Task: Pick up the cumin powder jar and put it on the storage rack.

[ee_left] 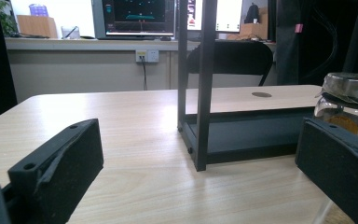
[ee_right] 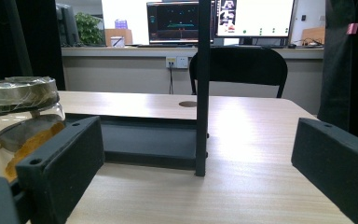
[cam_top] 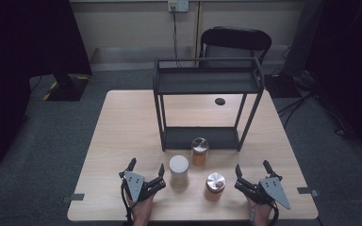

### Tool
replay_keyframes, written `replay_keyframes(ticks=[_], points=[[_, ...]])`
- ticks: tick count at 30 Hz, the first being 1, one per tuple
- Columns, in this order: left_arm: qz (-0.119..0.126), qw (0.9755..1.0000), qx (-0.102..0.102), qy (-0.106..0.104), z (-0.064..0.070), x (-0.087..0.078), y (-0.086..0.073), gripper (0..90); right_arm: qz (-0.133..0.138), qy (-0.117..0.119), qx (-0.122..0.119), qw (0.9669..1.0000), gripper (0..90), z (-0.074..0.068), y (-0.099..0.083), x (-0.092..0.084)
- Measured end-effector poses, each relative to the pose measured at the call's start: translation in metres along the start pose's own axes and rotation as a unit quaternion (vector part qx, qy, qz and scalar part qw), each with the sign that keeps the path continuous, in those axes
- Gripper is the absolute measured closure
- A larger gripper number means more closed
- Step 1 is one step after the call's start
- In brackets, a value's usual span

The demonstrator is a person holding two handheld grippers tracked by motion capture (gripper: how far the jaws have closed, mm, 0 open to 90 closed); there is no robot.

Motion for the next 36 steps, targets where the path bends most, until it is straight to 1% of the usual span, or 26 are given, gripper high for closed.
replay_keyframes(ticks=[7, 8, 9, 14, 21, 29, 33, 36], points=[[-0.003, 1.0, 0.005, 0.0, 0.001, 0.001, 0.0, 0.3, 0.0, 0.0, 0.0, 1.0, 1.6, 0.0, 0.0, 0.0], [-0.008, 0.9999, 0.013, 0.0, 0.002, 0.001, 0.001, 0.3, 0.0, 0.0, 0.0, 1.0, 1.8, 0.0, 0.0, 0.0], [-0.009, 0.9998, 0.015, 0.0, 0.003, 0.002, 0.001, 0.3, 0.0, 0.001, 0.0, 1.0, 2.0, 0.0, 0.0, 0.0], [-0.011, 0.9999, 0.009, -0.003, 0.001, 0.001, 0.002, 0.3, 0.0, 0.002, -0.002, 1.0, 2.1, 0.0, 0.0, 0.0], [-0.011, 0.9999, 0.008, -0.005, 0.0, 0.001, 0.006, 0.3, 0.0, 0.001, 0.0, 1.0, 2.1, 0.0, 0.0, 0.0], [-0.013, 0.9999, 0.003, -0.01, 0.002, -0.001, 0.007, 0.3, 0.0, 0.001, 0.0, 1.0, 2.1, 0.0, 0.0, 0.0], [-0.016, 0.9997, -0.001, -0.016, 0.002, 0.0, 0.009, 0.3, 0.001, 0.002, 0.0, 1.0, 2.2, 0.0, 0.0, 0.0], [-0.012, 0.9998, -0.001, -0.018, 0.002, -0.002, 0.014, 0.3, 0.0, 0.004, 0.0, 1.0, 2.9, 0.001, 0.0, 0.0]])
Point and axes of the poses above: each handheld gripper's, and its own axes: x roughly forward along the jaws, y roughly out of its top, z roughly to its right, the point moved 6 cm from there along x, roughly forward along the jaws, and after that the axes turned 15 degrees about -y, right-handed, at the moved point
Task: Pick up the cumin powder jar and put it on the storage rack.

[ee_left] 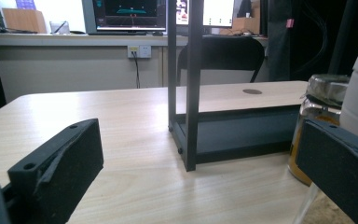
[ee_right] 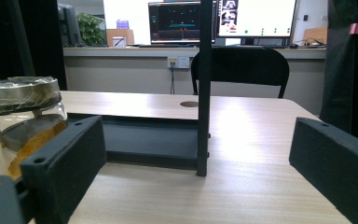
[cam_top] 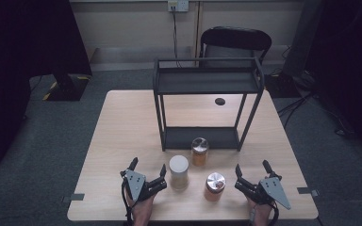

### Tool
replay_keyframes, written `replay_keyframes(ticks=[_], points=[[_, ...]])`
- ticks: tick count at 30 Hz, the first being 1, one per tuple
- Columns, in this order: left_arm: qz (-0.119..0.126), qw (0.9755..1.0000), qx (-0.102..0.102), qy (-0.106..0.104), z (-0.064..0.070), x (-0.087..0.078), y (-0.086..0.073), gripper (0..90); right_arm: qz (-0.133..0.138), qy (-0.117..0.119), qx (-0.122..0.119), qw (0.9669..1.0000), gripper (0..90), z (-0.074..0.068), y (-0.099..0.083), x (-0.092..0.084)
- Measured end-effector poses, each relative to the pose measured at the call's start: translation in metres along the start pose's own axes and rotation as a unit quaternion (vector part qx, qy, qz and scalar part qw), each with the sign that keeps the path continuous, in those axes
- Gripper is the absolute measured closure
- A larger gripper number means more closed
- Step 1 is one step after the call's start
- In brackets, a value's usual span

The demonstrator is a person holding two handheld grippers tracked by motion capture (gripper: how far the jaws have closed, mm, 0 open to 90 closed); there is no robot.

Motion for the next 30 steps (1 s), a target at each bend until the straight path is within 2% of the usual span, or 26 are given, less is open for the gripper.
replay_keyframes(ticks=[7, 12, 16, 21, 25, 27, 30], points=[[0.014, 0.9999, 0.0, 0.004, 0.005, -0.006, 0.004, 0.2, 0.0, 0.001, 0.002, 1.0, 2.9, 0.0, 0.0, 0.0], [0.014, 0.9999, 0.0, -0.003, 0.008, -0.009, 0.007, 0.1, 0.001, 0.0, 0.002, 1.0, 2.8, 0.0, 0.0, 0.0], [0.012, 0.9999, 0.002, 0.003, 0.01, -0.011, 0.012, 0.0, 0.002, 0.001, 0.001, 1.0, 2.7, 0.0, 0.0, 0.0], [0.014, 0.9999, -0.006, 0.002, 0.007, -0.015, 0.017, 0.0, 0.002, 0.001, 0.002, 1.0, 2.4, 0.001, -0.001, -0.001], [0.025, 0.9997, -0.002, -0.004, 0.009, -0.018, 0.023, 0.0, 0.003, 0.003, 0.001, 1.0, 1.9, 0.001, -0.001, -0.001], [0.038, 0.9992, 0.008, -0.004, 0.012, -0.021, 0.025, 0.0, 0.003, 0.003, 0.001, 1.0, 1.8, 0.001, -0.001, -0.001], [0.042, 0.999, 0.001, -0.016, 0.012, -0.023, 0.03, 0.0, 0.003, 0.004, 0.001, 1.0, 1.8, 0.001, -0.001, -0.001]])
Point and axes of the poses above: each handheld gripper's, and its own axes: x roughly forward along the jaws, y roughly out of its top, z roughly to its right, the point moved 6 cm from there along x, roughly forward along the jaws, and after that the axes turned 15 degrees about -y, right-handed, at the moved point
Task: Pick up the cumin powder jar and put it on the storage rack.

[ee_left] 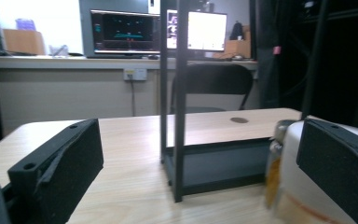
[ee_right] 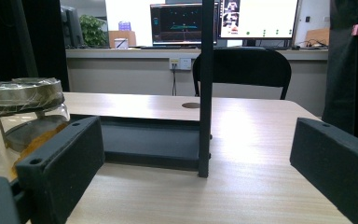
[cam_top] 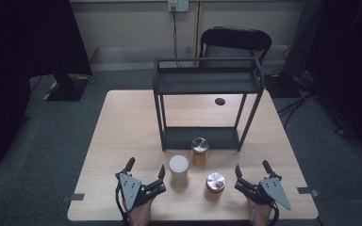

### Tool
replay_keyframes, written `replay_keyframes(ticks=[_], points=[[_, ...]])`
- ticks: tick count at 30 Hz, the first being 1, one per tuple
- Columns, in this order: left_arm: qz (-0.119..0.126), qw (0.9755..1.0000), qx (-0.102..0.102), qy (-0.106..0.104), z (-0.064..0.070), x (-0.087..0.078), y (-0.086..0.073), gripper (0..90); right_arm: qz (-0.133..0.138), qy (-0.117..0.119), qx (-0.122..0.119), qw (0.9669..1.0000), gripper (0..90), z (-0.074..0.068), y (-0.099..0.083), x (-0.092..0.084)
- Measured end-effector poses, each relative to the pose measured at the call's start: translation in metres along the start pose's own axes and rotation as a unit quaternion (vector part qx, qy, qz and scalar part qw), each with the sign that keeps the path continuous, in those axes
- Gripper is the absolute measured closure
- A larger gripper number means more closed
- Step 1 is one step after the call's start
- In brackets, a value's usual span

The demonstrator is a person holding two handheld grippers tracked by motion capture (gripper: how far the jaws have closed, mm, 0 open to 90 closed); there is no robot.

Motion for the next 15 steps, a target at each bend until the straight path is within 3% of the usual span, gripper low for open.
replay_keyframes(ticks=[6, 15], points=[[-0.011, 0.9998, 0.012, -0.01, 0.004, 0.001, 0.007, 0.5, -0.002, -0.002, -0.001, 1.0, 1.8, -0.001, 0.0, 0.0], [-0.007, 0.9996, -0.002, -0.028, 0.008, 0.002, 0.013, 0.0, -0.001, 0.0, -0.002, 1.0, 1.8, 0.0, 0.0, 0.0]])
Point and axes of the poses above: each handheld gripper's, and its own axes: x roughly forward along the jaws, y roughly out of its top, z roughly to its right, the point moved 6 cm from there along x, roughly forward along the jaws, and after that the axes turned 15 degrees about -y, right-handed, at the moved point
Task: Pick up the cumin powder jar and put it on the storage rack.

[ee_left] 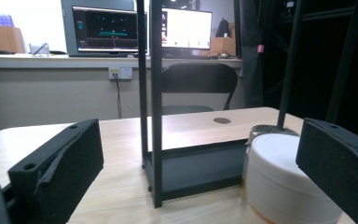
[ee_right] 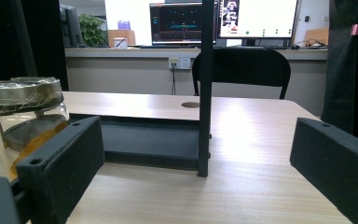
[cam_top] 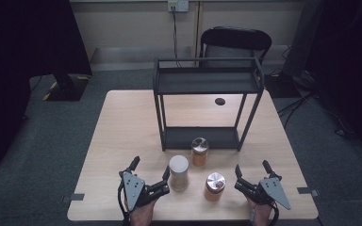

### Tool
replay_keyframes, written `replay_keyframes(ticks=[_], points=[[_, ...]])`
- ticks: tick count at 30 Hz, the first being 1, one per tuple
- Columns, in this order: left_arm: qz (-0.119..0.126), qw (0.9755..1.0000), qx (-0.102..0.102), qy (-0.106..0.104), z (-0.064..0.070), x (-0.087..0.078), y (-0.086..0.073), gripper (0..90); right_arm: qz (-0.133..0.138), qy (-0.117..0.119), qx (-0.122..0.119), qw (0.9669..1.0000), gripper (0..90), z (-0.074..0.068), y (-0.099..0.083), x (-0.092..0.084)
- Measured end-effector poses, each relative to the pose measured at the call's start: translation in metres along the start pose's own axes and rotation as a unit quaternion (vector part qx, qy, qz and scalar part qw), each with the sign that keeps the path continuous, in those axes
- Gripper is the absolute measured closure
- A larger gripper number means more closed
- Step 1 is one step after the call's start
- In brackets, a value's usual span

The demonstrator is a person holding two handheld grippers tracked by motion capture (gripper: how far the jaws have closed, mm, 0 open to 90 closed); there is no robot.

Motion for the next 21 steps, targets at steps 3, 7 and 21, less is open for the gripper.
replay_keyframes(ticks=[3, 7, 21], points=[[0.002, 1.0, 0.001, -0.01, 0.003, 0.0, 0.0, 0.0, 0.0, -0.001, 0.001, 1.0, 1.8, 0.0, 0.0, 0.0], [0.002, 0.9996, 0.01, -0.025, 0.008, 0.003, 0.002, 0.0, 0.0, -0.001, 0.001, 1.0, 1.8, 0.0, 0.0, 0.0], [-0.012, 0.9982, 0.013, -0.057, 0.016, 0.012, 0.009, 3.2, 0.001, 0.0, 0.0, 1.0, 1.8, 0.0, 0.0, 0.0]])
Point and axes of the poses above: each handheld gripper's, and its own axes: x roughly forward along the jaws, y roughly out of its top, z roughly to its right, the point moved 6 cm from there along x, roughly forward along the jaws, and after that the axes turned 15 degrees about -y, right-handed, at the moved point
